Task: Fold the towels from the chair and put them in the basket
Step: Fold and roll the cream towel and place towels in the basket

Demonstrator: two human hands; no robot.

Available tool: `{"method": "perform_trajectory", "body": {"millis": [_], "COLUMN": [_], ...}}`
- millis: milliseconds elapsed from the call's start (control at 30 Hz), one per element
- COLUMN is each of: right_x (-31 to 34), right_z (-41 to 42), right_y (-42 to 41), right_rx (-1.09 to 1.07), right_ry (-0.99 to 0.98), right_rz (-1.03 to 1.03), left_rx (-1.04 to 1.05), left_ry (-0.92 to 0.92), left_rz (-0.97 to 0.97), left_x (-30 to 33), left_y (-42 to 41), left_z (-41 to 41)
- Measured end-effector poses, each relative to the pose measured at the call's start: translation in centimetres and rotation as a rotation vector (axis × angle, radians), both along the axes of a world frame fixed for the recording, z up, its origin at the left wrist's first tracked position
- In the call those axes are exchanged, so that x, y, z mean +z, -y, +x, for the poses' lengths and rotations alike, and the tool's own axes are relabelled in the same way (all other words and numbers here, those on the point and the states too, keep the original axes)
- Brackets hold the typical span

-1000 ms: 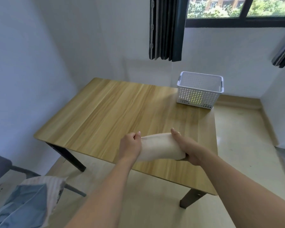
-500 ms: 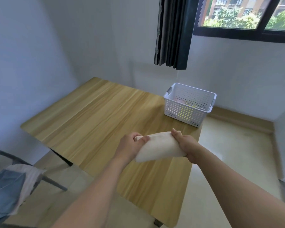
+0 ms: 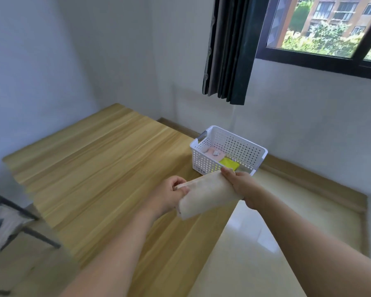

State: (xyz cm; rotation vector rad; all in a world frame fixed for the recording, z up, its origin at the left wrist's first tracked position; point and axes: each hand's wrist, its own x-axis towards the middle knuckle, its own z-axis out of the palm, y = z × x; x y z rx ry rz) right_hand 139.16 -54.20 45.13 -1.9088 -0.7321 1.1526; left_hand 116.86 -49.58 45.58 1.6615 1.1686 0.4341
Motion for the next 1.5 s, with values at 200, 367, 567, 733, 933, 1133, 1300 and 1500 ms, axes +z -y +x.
{"method": "perform_trajectory", "body": {"millis": [200,367,567,733,933,1133,1300,1500], "right_x": [2.3,4.3,3.2,-0.3,-3.1,-6.5,-8.6,-11.3], "right_z": [4.7,10.4,17.7,22.6,24.4,24.6,24.9,24.9], "right_y": [-5.2,-11.2,-19.5,-23.2,-25.1,-25.3,-24.9,-25.2], "right_rx": [0.110,0.212,0.376,0.629,0.886,1.161,1.210,1.238], "right_ry": [0.102,0.262,0.427,0.609,0.564,0.785,0.775,0.783], "right_rz": [0.013,0.076,0.139,0.034,-0.230,-0.383,-0.438,-0.502], "left_rx": [0.056,0.021,0.052,-0.004,-0.091,-0.192,-0.260,-0.348], "left_ry": [-0.013,-0.067,-0.299,-0.464,-0.603,-0.704,-0.803,-0.897], "left_rz": [0.089,0.174,0.186,0.104,-0.100,-0.199,-0.252,-0.300], "left_x": [1.4,2.0,0.4,-3.5,-7.8,-10.6,-11.7,-13.7], "left_y": [-2.7,-7.2,-13.3,-17.1,-19.0,-18.9,-18.9,-18.9], "left_z": [4.6,9.6,18.8,25.5,28.6,29.8,31.3,33.1]}}
